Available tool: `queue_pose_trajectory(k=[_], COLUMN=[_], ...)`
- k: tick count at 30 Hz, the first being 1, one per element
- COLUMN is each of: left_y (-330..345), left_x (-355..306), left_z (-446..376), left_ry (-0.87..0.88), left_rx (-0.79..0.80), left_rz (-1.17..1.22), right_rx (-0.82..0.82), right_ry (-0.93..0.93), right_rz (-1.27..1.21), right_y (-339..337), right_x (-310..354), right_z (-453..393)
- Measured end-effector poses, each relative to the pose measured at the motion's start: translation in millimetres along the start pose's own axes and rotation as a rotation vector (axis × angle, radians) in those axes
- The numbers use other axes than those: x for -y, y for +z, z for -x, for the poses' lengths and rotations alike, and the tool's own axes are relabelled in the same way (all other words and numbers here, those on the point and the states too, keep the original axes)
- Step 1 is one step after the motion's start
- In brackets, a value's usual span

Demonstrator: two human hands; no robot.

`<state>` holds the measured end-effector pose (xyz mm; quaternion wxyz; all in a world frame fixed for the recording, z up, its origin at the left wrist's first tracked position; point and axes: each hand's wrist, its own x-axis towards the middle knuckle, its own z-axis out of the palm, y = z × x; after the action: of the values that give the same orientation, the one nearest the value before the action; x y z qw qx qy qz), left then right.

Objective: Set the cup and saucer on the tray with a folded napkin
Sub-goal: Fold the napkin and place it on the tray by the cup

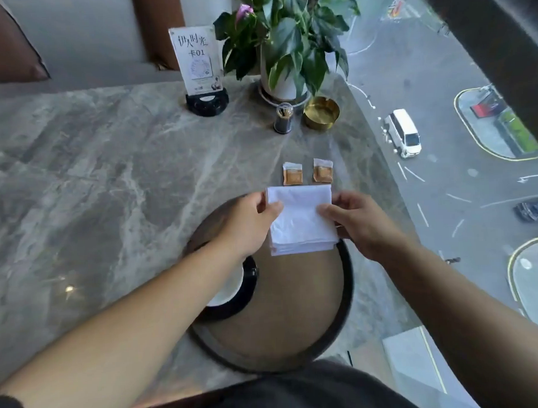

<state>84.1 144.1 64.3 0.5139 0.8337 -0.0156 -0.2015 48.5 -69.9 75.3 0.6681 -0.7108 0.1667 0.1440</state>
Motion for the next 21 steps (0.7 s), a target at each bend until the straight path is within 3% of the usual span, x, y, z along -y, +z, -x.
queue_pose_trajectory(k=[4, 11, 21], left_y=[41.7, 93.5, 97.2], left_x=[28.6, 62.1, 80.9], left_z=[49.1, 96.7, 93.1], left_ry=[-0.083, -0.253, -0.204], left_rx=[0.052, -0.126, -0.158], left_rz=[-0.105, -0.244, -0.499], right_rx=[-0.042, -0.045, -0.075], right_ry=[0.11, 0.095, 0.071], right_rz=[0.173, 0.618, 0.832], right_y=[-6.6, -4.1, 19.7], right_x=[-57.2, -108.0, -123.9], right_z=[35.3, 65.1, 60.3])
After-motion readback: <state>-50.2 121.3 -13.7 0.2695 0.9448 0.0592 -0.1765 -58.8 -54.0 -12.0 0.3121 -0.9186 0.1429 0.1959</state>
